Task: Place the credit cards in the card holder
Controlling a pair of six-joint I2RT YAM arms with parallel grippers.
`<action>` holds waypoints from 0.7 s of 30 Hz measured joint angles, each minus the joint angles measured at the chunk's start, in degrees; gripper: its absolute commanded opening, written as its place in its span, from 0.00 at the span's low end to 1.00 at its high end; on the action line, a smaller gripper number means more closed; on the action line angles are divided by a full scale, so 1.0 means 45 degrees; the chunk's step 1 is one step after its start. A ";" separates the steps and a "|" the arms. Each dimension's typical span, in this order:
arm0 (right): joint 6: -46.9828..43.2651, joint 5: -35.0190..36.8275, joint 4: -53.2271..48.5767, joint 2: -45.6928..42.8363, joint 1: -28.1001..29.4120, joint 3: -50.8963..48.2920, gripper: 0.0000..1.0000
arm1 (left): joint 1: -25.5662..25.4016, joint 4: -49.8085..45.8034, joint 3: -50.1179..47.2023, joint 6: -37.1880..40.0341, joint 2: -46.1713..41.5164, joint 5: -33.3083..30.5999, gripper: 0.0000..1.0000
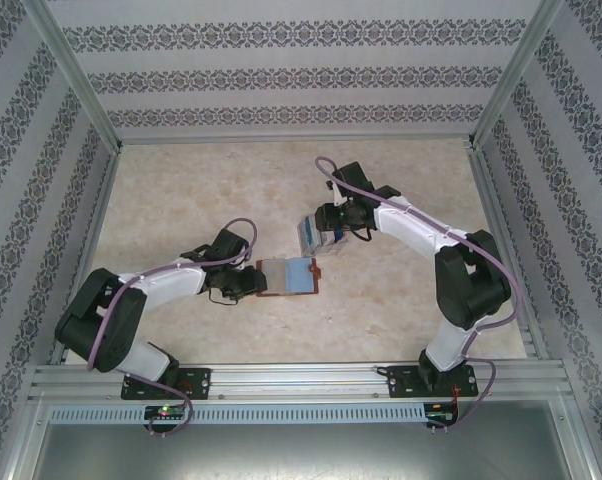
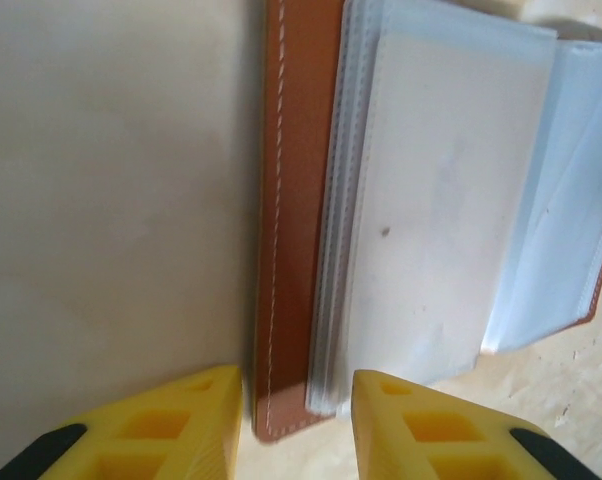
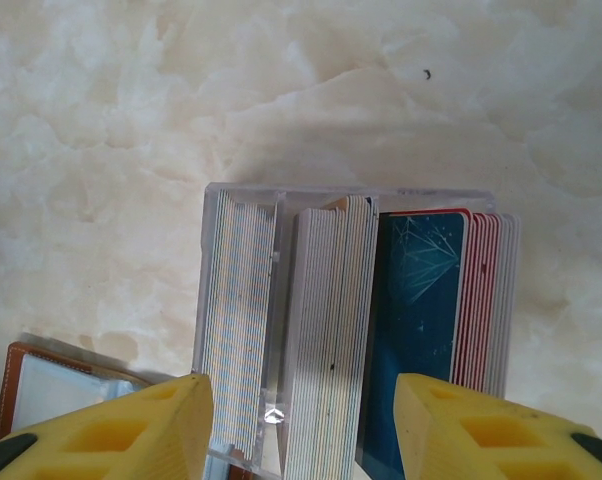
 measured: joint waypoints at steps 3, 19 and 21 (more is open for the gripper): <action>0.0005 0.0015 -0.0126 0.0427 0.0000 0.0325 0.52 | 0.0005 -0.0593 0.0078 -0.0034 -0.0724 -0.0369 0.36; 0.0622 0.1088 -0.1710 0.1681 0.0792 0.1885 0.54 | 0.0063 -0.2006 0.0573 0.0515 -0.1117 -0.1724 0.39; 0.0996 0.1467 -0.2089 0.1763 0.1035 0.2089 0.54 | 0.0126 -0.2016 0.0597 0.0573 -0.1098 -0.1739 0.39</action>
